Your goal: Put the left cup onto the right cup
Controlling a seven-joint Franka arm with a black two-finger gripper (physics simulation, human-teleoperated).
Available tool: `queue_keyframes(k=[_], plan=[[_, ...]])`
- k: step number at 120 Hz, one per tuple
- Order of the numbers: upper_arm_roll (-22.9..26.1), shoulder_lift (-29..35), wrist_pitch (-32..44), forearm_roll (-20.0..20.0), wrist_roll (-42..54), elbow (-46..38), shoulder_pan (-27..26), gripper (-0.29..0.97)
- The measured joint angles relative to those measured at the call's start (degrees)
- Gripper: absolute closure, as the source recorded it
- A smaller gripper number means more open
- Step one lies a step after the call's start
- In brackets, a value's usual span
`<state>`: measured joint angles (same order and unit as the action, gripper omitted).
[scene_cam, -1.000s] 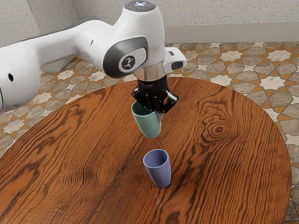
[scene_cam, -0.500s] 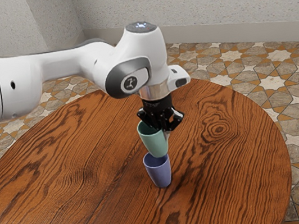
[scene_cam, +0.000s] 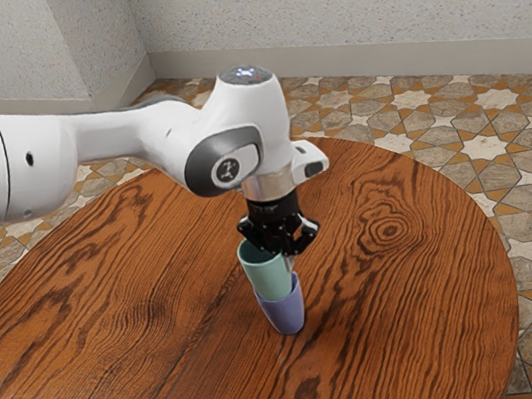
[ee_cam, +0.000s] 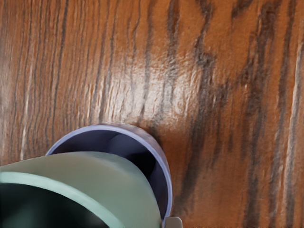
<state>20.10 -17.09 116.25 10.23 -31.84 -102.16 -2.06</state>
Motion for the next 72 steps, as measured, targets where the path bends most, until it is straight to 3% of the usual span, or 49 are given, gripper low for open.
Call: queue_keyframes(k=[8,27,40,72], plan=[[0.0,0.0,0.3,-0.2,-0.2,-0.4,0.1,0.78],[0.0,0.0,0.9,-1.6,-0.4,-1.1,0.5,0.42],[0.0,0.0,1.1,-2.2,-0.5,-1.1,0.6,0.25],[-0.2,0.5,1.0,-2.4,-0.5,-0.1,1.1,0.07]])
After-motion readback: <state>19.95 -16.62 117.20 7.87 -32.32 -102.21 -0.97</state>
